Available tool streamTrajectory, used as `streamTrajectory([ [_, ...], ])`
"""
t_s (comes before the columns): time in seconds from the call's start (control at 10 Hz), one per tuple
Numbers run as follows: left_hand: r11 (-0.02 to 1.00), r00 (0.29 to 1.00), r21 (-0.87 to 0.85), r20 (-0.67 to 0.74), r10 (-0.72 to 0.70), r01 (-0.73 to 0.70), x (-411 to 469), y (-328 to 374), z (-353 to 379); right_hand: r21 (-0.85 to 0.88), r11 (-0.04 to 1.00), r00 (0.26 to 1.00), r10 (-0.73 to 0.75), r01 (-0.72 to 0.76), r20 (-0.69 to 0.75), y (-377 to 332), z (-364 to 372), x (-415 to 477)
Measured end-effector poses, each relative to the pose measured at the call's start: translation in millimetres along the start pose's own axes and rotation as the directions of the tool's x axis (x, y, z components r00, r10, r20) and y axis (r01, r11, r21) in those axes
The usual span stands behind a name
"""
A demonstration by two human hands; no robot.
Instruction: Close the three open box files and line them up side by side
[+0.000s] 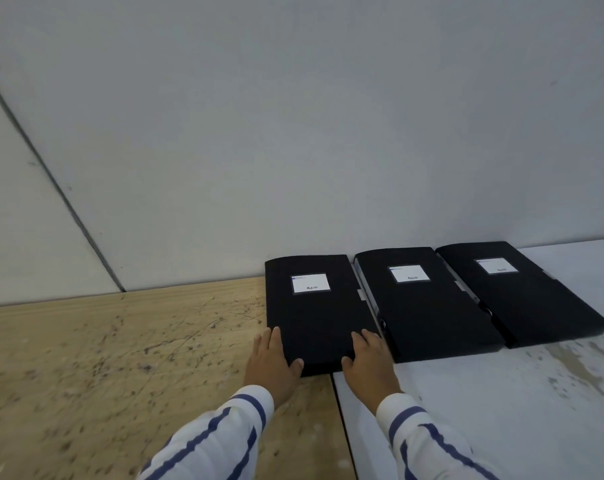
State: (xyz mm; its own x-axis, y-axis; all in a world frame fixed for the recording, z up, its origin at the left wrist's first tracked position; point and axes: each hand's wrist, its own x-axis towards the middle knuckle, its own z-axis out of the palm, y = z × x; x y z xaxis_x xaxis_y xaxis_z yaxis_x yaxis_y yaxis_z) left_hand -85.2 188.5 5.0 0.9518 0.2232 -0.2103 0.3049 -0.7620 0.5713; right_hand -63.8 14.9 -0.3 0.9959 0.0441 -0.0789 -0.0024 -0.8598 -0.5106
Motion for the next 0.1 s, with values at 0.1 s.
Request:
streamTrajectory([
  [0.1,0.998,0.998,0.028,-0.021,0.058,-0.058,-27.6,6.8,2.3,0.006,0.999,0.998,-0.032,0.032,-0.048,3.1,-6.0,-25.4],
])
